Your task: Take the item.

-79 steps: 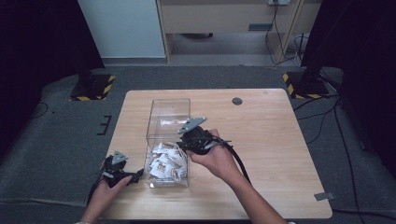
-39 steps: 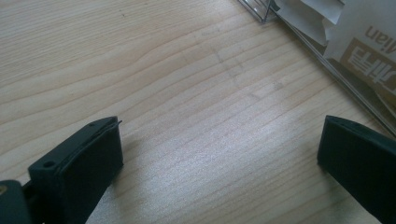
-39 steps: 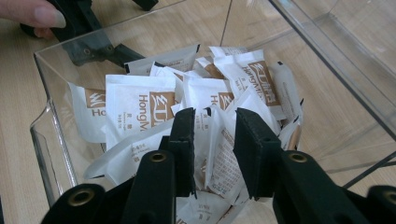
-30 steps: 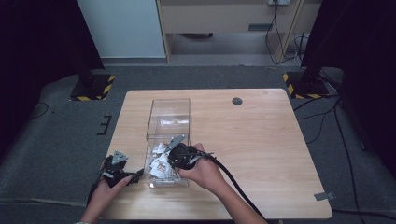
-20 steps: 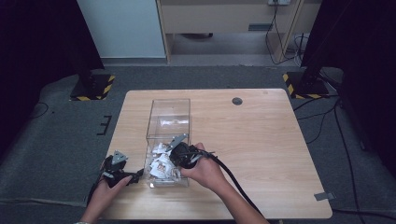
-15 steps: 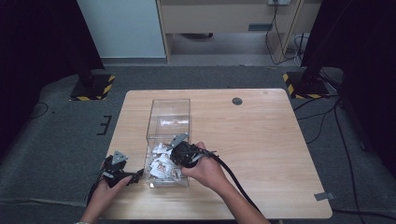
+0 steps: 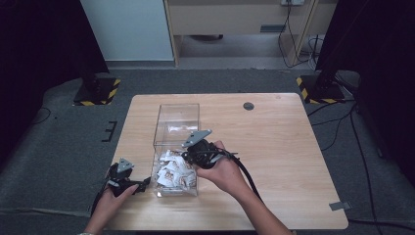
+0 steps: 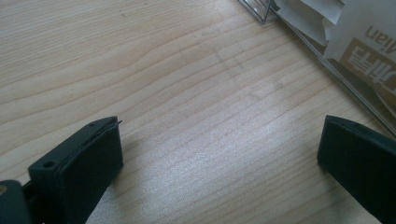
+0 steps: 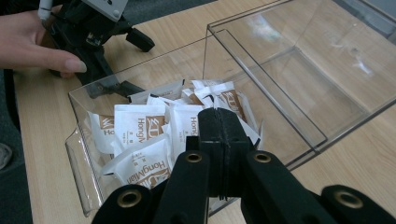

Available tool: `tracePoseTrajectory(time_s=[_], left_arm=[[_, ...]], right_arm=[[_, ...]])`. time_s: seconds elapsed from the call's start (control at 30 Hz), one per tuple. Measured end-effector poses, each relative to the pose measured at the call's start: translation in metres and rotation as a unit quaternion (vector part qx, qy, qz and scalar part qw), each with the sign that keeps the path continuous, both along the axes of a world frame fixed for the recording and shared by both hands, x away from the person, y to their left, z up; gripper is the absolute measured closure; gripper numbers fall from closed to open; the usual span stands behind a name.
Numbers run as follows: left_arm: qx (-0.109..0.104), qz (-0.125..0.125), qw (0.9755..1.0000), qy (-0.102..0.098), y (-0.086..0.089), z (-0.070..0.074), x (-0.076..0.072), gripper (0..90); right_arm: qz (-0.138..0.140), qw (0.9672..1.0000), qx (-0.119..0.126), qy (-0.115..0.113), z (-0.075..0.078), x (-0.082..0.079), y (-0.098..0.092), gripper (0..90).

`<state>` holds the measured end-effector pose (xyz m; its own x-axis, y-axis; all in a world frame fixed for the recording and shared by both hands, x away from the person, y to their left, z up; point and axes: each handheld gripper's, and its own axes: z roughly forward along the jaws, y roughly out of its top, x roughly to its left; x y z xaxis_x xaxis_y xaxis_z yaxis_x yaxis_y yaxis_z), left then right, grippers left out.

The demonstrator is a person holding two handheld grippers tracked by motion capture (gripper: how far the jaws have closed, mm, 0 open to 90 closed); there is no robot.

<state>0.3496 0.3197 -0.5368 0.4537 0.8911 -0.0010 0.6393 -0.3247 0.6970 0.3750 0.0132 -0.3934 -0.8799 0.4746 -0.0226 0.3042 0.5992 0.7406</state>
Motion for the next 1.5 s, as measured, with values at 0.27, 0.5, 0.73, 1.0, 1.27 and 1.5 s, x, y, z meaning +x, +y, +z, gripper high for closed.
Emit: tracePoseTrajectory(time_s=[0.27, 0.5, 0.73, 1.0, 1.27, 1.5], left_arm=[[0.001, 0.0, 1.0, 0.0, 0.0, 0.0, 0.0, 0.0], [0.001, 0.0, 1.0, 0.0, 0.0, 0.0, 0.0, 0.0], [0.001, 0.0, 1.0, 0.0, 0.0, 0.0, 0.0, 0.0], [0.001, 0.0, 1.0, 0.0, 0.0, 0.0, 0.0, 0.0], [0.0, 0.0, 1.0, 0.0, 0.0, 0.0, 0.0, 0.0], [0.001, 0.0, 1.0, 0.0, 0.0, 0.0, 0.0, 0.0]], right_arm=[[0.0, 0.9999, 0.002, -0.012, 0.009, -0.002, -0.004, 90.0], [-0.004, 0.9998, 0.005, -0.017, 0.014, 0.0, -0.009, 90.0], [-0.009, 0.9997, 0.007, -0.021, 0.017, 0.002, -0.015, 90.0], [-0.02, 0.9993, 0.011, -0.028, 0.022, 0.004, -0.026, 90.0], [-0.039, 0.9986, 0.01, -0.035, 0.025, 0.01, -0.041, 90.0], [-0.054, 0.9977, 0.014, -0.04, 0.028, 0.012, -0.056, 90.0]])
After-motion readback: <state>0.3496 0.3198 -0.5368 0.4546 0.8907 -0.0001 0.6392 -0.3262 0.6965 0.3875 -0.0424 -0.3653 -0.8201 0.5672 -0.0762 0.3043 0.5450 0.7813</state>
